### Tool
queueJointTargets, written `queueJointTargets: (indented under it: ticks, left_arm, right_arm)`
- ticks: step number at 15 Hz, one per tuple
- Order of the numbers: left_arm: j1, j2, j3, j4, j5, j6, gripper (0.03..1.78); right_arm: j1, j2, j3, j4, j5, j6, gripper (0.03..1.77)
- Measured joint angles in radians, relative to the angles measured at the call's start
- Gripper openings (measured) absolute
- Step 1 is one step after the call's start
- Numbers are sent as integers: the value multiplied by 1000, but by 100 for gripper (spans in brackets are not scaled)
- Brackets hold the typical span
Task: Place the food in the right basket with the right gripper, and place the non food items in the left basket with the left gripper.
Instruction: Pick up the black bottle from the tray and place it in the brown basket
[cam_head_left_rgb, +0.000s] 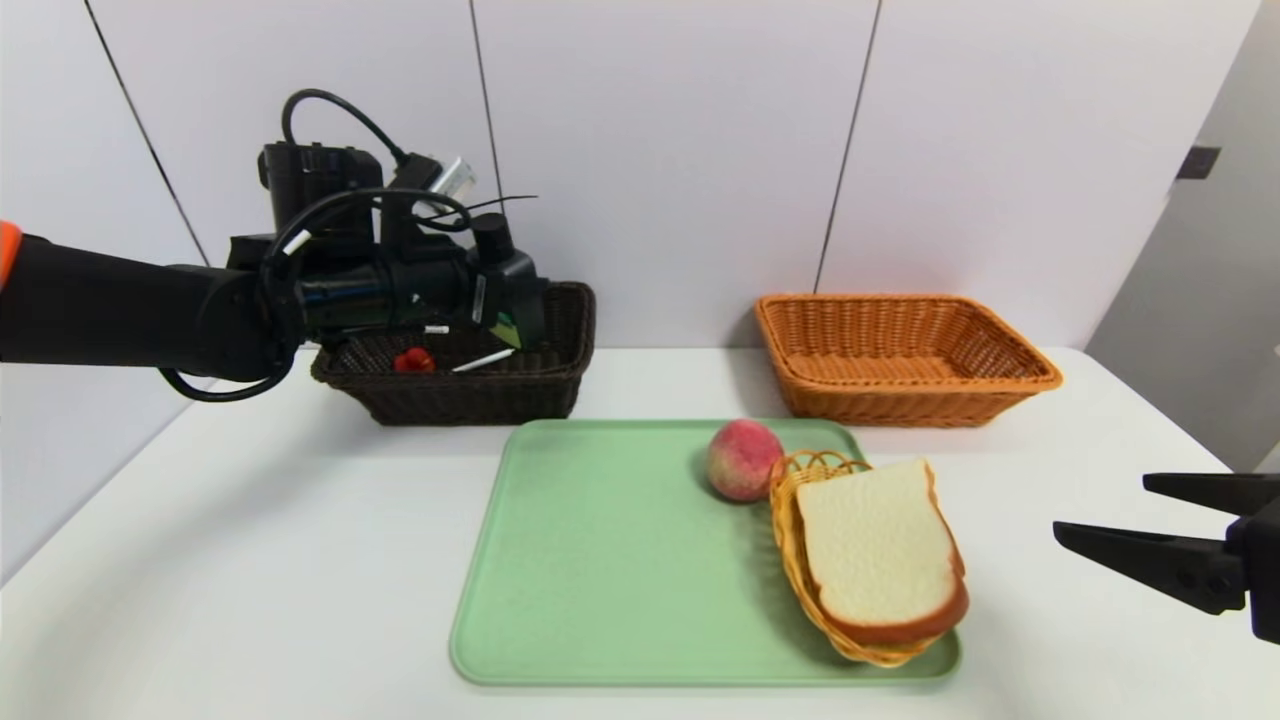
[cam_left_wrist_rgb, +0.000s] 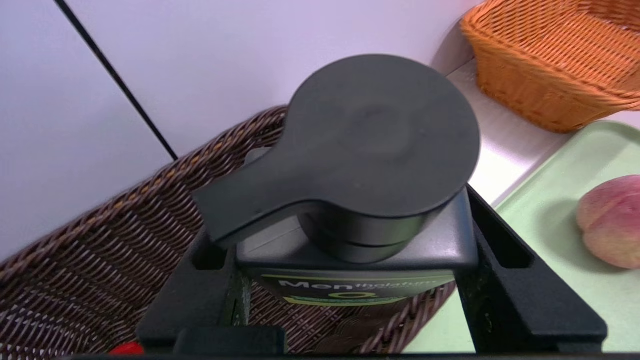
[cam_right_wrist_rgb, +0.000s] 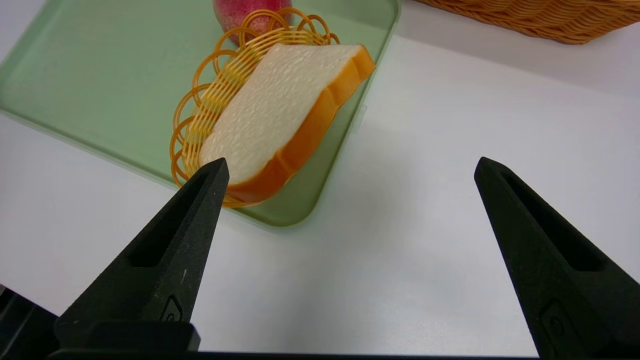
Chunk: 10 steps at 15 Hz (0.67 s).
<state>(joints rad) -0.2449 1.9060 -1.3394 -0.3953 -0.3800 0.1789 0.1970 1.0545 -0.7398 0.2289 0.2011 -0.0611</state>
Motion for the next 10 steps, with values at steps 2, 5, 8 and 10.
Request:
queueJointTargets:
  ticks: [2,5,8,10]
  left_arm:
    - [13,37,-11,-1,0,-1,111]
    - [15,100,-59,-5,1,-5,111]
    - [20,161,-129,0,3,-6,111]
    - [17,199,-173,16,2,-6,111]
  right_arm:
    - [0,-2,6,0,-2,0,170]
    - [-1,-4,9,-1,-3,0,170]
    - [-2,-4,8,-2,-1,0,170]
    - [-2,-2,7,-1,0,0,170]
